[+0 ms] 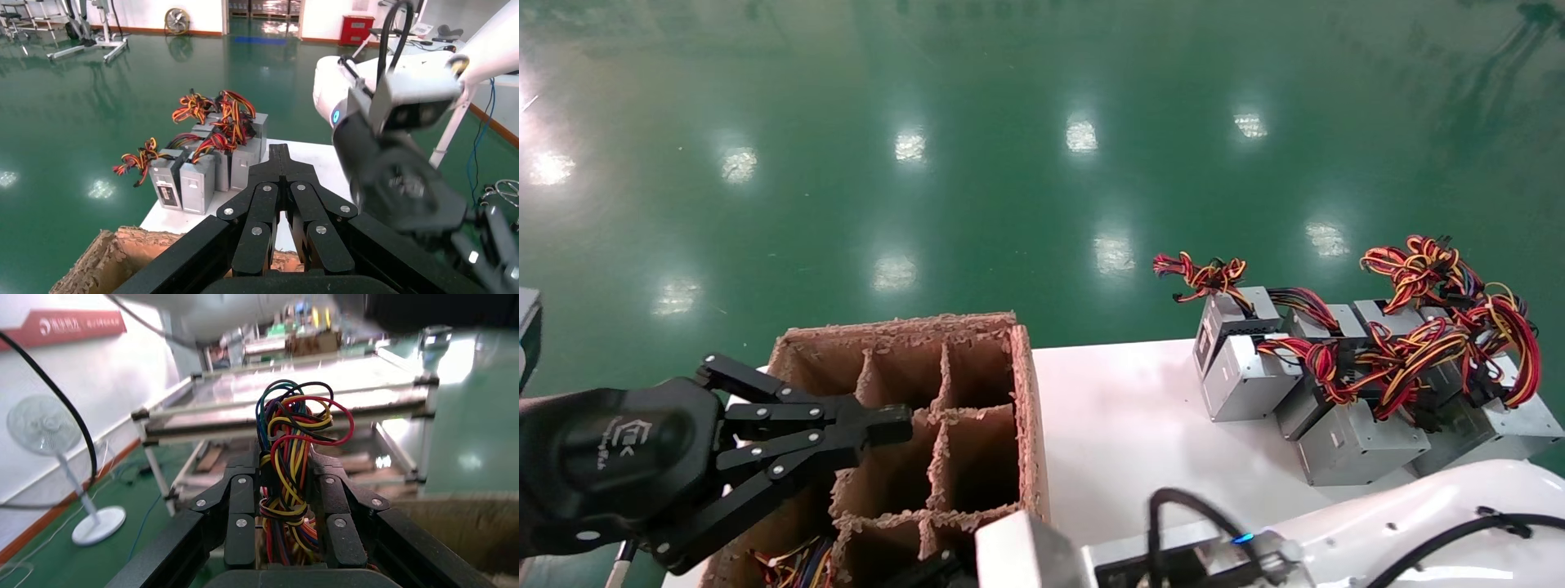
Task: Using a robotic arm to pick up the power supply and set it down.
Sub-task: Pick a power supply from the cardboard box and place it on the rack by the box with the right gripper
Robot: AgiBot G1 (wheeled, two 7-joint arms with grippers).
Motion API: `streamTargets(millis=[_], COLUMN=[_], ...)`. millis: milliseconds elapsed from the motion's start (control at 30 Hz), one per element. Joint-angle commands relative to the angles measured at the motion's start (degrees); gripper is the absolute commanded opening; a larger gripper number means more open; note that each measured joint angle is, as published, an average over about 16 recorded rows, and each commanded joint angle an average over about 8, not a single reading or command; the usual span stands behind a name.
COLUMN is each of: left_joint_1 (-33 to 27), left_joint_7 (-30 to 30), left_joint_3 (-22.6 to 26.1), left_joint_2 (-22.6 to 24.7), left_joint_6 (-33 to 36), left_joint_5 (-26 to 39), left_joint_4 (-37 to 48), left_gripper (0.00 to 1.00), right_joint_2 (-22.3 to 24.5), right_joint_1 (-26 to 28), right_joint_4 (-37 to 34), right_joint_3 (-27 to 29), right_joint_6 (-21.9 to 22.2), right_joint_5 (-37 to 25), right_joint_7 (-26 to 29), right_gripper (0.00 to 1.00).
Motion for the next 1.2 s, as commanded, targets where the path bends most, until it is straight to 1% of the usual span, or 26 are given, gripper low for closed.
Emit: streamTargets(millis=[33, 200, 333, 500, 733, 933, 1200], left_joint_1=[0.0, 0.0, 0.0, 0.0, 0.0, 0.0, 0.0], left_joint_7=[0.0, 0.0, 0.0, 0.0, 0.0, 0.0, 0.0], left_joint_3=[0.0, 0.0, 0.0, 0.0, 0.0, 0.0, 0.0], left_joint_2=[0.0, 0.0, 0.0, 0.0, 0.0, 0.0, 0.0], left_joint_6=[0.0, 0.0, 0.0, 0.0, 0.0, 0.0, 0.0], left_joint_5=[0.0, 0.0, 0.0, 0.0, 0.0, 0.0, 0.0], left_joint_4=[0.0, 0.0, 0.0, 0.0, 0.0, 0.0, 0.0], left_gripper=[0.0, 0.0, 0.0, 0.0, 0.0, 0.0, 0.0], right_joint_2=[0.3, 0.5, 1.2, 2.3, 4.2, 6.4, 10.7], right_joint_1=[-0.3, -0.9, -1.2, -1.9, -2.5, -2.8, -4.1], right_joint_4=[0.6, 0.2, 0.7, 2.3, 5.7, 7.5, 8.0], right_joint_3=[0.8, 3.5, 5.8, 8.2, 11.7, 14.5, 17.4], right_joint_6=[-0.1, -1.8, -2.1, -1.3, 0.6, 2.3, 3.6], right_joint_5=[1.5, 6.9, 10.5, 13.7, 18.8, 21.7, 23.1], right_joint_7=[-0.2, -1.9, -3.4, -4.4, -3.6, -3.3, -3.1], right_gripper=[0.0, 0.0, 0.0, 0.0, 0.0, 0.0, 0.0])
